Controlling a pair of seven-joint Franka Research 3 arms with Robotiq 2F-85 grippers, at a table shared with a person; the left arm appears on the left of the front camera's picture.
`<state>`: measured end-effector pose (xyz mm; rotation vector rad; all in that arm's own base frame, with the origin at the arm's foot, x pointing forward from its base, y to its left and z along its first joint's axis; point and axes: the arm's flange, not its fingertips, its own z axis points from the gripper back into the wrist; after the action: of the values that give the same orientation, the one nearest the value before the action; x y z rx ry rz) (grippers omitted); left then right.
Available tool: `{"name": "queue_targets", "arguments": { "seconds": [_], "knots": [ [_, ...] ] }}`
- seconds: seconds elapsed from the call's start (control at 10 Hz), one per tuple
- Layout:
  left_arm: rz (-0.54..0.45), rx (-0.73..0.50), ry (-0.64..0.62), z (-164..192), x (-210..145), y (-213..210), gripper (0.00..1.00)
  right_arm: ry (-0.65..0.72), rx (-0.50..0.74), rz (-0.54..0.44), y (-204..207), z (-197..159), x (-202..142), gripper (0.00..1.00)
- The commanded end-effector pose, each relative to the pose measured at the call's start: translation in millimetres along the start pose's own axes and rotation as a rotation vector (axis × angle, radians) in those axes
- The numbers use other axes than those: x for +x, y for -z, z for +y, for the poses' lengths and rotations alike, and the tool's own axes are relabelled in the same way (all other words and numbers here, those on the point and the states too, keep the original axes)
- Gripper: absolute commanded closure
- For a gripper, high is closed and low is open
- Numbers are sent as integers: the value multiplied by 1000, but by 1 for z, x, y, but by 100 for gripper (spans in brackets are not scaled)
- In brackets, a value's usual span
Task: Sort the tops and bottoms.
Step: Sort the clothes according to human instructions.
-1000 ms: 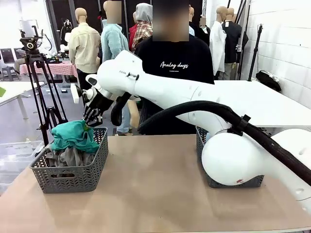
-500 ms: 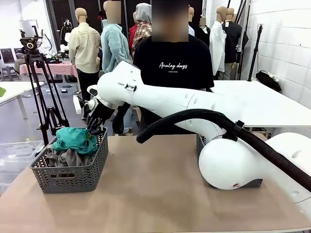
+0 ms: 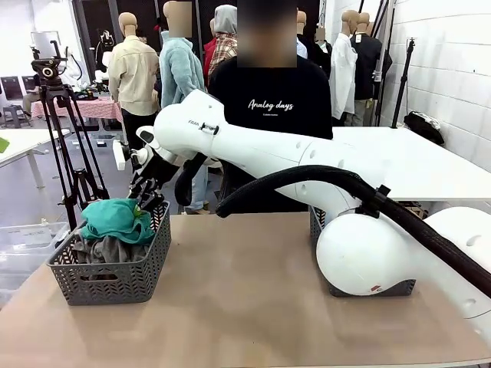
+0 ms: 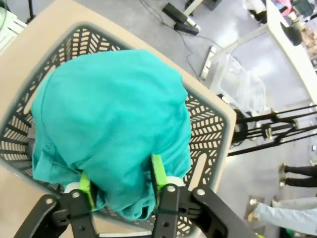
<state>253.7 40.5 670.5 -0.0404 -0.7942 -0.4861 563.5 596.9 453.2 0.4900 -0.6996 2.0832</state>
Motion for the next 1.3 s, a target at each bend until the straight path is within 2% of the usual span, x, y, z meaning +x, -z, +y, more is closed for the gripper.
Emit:
{"name": "queue_targets", "arguments": {
  "seconds": [0.0, 0.6, 0.8, 0.9, 1.0, 1.2],
  "knots": [
    [-4, 1, -3, 1, 0, -1, 0, 19, 2, -31, 6, -86, 20, 0],
    [-4, 1, -3, 1, 0, -1, 0, 107, -49, -66, -52, -82, 36, 0],
    [-4, 1, -3, 1, 0, -1, 0, 165, -108, -66, -84, -90, 27, 0],
    [-4, 1, -3, 1, 0, -1, 0, 205, -94, -48, -98, -99, 19, 0],
    [-4, 1, -3, 1, 0, -1, 0, 120, -99, -51, -84, -18, 19, 0],
    [-4, 1, -3, 1, 0, -1, 0, 120, -99, -51, -84, -18, 19, 0]
  ]
}}
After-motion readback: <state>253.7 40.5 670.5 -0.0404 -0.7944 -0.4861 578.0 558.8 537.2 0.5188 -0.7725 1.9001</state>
